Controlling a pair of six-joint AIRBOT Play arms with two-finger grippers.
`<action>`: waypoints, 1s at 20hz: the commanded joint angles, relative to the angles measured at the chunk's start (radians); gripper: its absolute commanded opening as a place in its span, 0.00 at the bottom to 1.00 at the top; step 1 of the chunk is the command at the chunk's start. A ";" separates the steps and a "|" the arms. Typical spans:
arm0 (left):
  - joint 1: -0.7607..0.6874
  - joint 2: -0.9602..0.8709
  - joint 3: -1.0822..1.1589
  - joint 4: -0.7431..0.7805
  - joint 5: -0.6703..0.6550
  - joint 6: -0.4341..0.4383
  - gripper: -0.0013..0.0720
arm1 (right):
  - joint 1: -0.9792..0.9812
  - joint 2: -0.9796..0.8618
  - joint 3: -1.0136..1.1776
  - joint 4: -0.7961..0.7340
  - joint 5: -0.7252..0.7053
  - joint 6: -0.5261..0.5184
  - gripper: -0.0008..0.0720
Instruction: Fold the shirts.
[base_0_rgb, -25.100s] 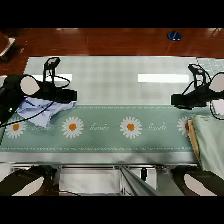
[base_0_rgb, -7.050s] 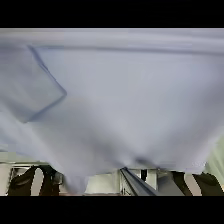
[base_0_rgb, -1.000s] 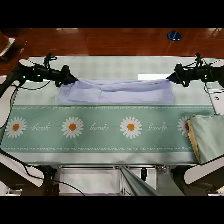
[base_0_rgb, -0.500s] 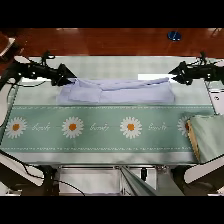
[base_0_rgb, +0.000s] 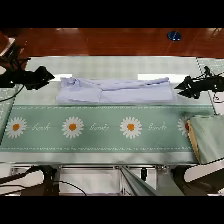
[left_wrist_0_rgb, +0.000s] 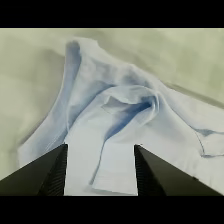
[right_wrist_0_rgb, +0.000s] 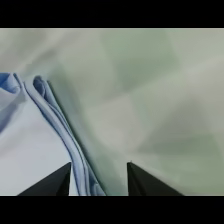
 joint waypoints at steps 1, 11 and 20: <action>-0.095 0.101 -0.127 -0.026 0.115 0.031 0.71 | 0.048 -0.036 -0.028 0.087 -0.035 -0.032 0.57; -0.293 0.087 -0.127 -0.043 0.146 0.046 0.05 | 0.125 0.101 0.017 0.061 0.129 -0.106 0.03; -0.657 -0.141 0.060 -0.092 0.243 0.042 0.05 | 0.116 0.743 -0.259 -0.093 0.158 -0.076 0.03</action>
